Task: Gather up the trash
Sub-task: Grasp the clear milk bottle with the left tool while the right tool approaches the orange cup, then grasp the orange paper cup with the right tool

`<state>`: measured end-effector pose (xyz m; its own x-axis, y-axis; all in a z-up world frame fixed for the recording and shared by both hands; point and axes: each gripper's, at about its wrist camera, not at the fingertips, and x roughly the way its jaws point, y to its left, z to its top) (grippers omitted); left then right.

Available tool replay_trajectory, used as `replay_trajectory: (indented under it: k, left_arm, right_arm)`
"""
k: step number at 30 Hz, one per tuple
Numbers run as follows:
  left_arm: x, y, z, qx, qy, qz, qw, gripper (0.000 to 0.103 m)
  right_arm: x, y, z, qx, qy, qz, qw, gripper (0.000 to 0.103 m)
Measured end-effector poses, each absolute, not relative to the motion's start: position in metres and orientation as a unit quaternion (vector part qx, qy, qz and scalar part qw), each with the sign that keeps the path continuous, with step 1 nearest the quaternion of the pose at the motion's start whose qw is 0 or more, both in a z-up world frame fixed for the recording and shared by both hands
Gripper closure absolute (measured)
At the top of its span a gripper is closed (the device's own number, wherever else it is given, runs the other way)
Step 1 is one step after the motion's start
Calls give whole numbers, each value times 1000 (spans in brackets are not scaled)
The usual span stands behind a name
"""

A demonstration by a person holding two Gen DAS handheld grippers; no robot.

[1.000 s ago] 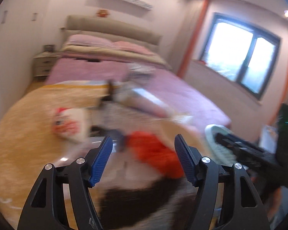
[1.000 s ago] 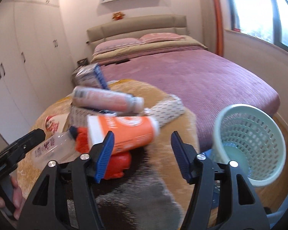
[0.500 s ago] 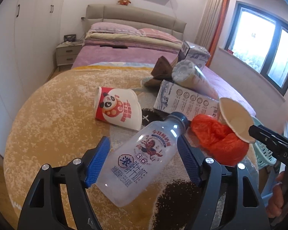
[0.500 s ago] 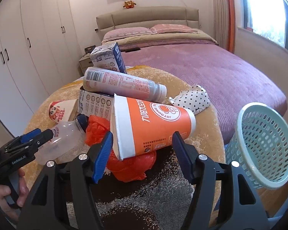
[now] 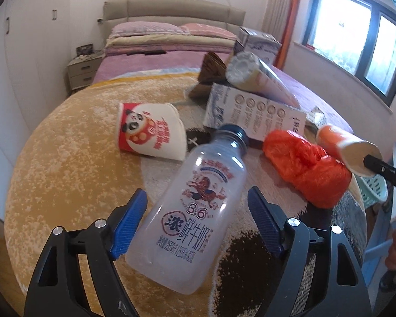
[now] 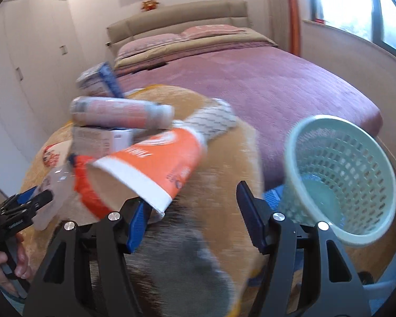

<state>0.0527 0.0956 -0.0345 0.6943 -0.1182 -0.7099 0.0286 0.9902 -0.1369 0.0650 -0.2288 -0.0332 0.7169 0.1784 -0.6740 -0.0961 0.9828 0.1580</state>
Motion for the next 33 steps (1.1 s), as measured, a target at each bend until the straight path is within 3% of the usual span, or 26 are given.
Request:
replay_trajectory:
  k: [7,13,16,19,33]
  left_arm:
    - [56,86,-43,-61,405,-53,911,29]
    - [60,90,-49,-75,413,-53,906,48]
    - [59,92,-50,-83,407,-53,908,48]
    - [59,90,-50,-74,407,-50,909,48]
    - [50,86,-43,-87,385,-65,917,49]
  right_arm:
    - [65,-262,-45,51,384,70,919,43]
    - [47,-254,-50,4,378,115,919,43]
    - [39,-252,-45,12,357,142,923,42]
    - [47,-252,-43,38,349,158,923,30]
    - [39,-250,-64,-18,381,170,909,30]
